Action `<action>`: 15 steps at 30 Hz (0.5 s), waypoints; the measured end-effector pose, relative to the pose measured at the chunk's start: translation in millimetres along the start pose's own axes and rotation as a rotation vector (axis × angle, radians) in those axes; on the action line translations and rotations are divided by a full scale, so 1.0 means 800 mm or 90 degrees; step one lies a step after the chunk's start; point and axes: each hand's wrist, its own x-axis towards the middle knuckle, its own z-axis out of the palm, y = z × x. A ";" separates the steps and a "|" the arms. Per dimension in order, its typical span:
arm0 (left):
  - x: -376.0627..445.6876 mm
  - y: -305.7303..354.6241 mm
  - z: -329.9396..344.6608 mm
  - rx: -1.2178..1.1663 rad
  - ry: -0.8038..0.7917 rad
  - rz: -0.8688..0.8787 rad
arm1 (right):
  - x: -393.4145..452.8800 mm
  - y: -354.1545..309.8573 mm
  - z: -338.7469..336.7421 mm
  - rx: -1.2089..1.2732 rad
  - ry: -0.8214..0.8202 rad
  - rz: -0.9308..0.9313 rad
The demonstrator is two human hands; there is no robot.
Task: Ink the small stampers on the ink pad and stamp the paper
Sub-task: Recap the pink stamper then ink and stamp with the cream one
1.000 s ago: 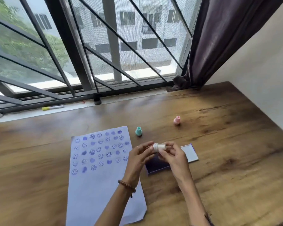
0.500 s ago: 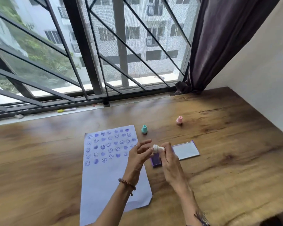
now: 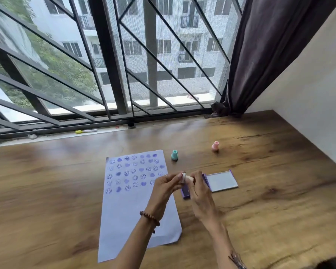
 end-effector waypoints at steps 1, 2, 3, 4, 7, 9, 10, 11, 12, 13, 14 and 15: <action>0.000 -0.001 0.000 0.008 0.008 0.011 | 0.000 -0.002 0.001 0.007 0.011 0.000; 0.001 -0.001 0.000 0.016 0.015 0.022 | -0.001 -0.003 0.002 0.019 0.024 0.001; 0.002 -0.001 0.001 0.027 0.021 0.031 | -0.001 -0.005 0.003 0.038 0.039 0.003; 0.004 -0.001 0.001 0.038 0.024 0.038 | -0.002 -0.005 0.005 0.059 0.055 0.005; 0.008 -0.002 0.005 0.078 0.019 0.058 | -0.002 0.000 0.013 0.118 0.098 0.055; 0.011 -0.005 0.007 0.104 0.024 0.074 | -0.001 0.008 0.014 0.207 0.123 0.159; 0.013 -0.006 0.005 0.122 0.036 0.085 | 0.000 0.012 0.012 0.278 0.126 0.214; 0.016 -0.007 0.003 0.148 0.051 0.099 | 0.002 0.014 0.009 0.363 0.123 0.259; 0.020 -0.009 -0.001 0.188 0.064 0.114 | 0.003 0.014 0.004 0.455 0.119 0.297; 0.024 -0.011 -0.005 0.241 0.074 0.131 | 0.005 0.013 -0.001 0.543 0.112 0.331; 0.029 -0.014 -0.008 0.302 0.079 0.147 | 0.006 0.011 -0.006 0.609 0.104 0.359; 0.034 -0.017 -0.011 0.359 0.082 0.161 | 0.007 0.010 -0.011 0.651 0.096 0.378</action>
